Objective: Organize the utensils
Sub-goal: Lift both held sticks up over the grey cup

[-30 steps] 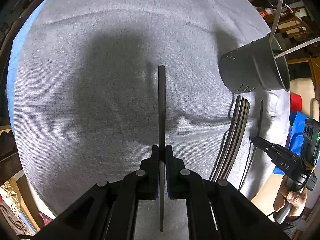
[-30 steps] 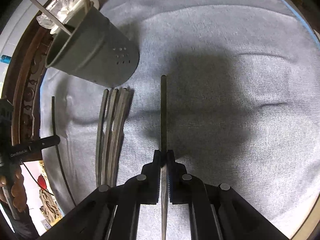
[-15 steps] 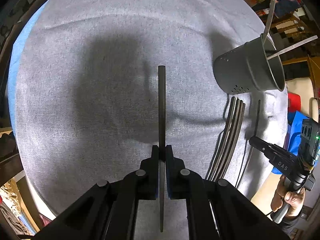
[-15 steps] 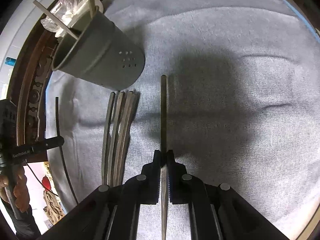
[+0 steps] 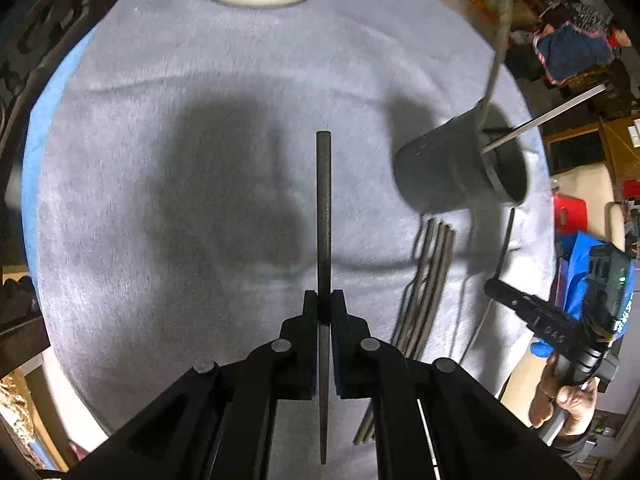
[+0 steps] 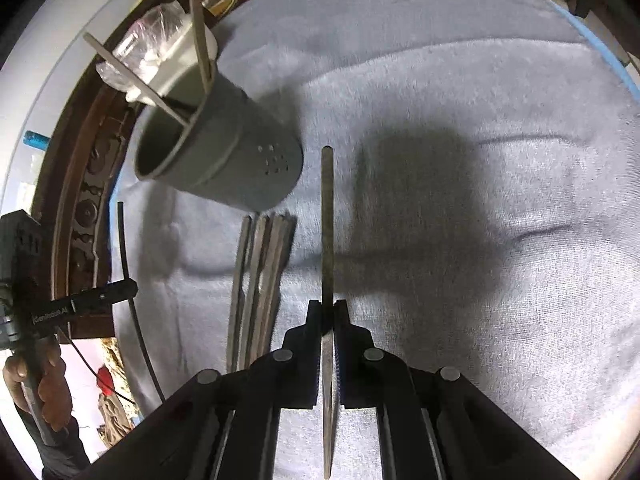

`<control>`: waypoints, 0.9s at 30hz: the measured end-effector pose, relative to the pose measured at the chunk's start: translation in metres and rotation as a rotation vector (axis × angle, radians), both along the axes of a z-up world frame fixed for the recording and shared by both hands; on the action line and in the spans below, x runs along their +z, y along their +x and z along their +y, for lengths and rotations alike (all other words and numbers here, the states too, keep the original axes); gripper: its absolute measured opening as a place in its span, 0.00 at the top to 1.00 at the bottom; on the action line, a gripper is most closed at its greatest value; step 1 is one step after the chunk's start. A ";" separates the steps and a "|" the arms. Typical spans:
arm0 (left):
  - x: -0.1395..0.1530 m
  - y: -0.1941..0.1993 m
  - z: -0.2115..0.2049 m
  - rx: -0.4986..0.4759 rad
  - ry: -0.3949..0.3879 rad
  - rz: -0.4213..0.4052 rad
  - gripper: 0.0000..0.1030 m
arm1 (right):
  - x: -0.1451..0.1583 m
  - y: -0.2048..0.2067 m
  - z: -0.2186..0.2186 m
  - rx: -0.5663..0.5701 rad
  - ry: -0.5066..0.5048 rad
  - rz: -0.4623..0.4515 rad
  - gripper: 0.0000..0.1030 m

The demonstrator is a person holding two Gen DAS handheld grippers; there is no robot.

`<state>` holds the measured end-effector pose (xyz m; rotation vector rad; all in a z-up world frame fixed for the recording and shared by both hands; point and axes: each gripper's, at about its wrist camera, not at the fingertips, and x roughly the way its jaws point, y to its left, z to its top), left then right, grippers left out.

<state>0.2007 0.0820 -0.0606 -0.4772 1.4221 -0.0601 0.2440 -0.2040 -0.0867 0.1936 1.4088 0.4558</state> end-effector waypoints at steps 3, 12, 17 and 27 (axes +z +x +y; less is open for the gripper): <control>0.017 0.000 -0.001 0.000 -0.003 -0.053 0.94 | 0.010 -0.001 -0.006 -0.016 0.033 -0.020 0.94; 0.094 0.002 0.003 0.053 0.016 -0.283 0.94 | 0.064 0.005 -0.021 -0.102 0.177 -0.151 0.94; 0.124 0.007 0.008 0.082 0.018 -0.364 0.94 | 0.097 0.012 -0.027 -0.144 0.228 -0.235 0.94; 0.168 0.008 -0.005 0.145 0.025 -0.571 0.94 | 0.145 0.017 -0.040 -0.170 0.268 -0.363 0.94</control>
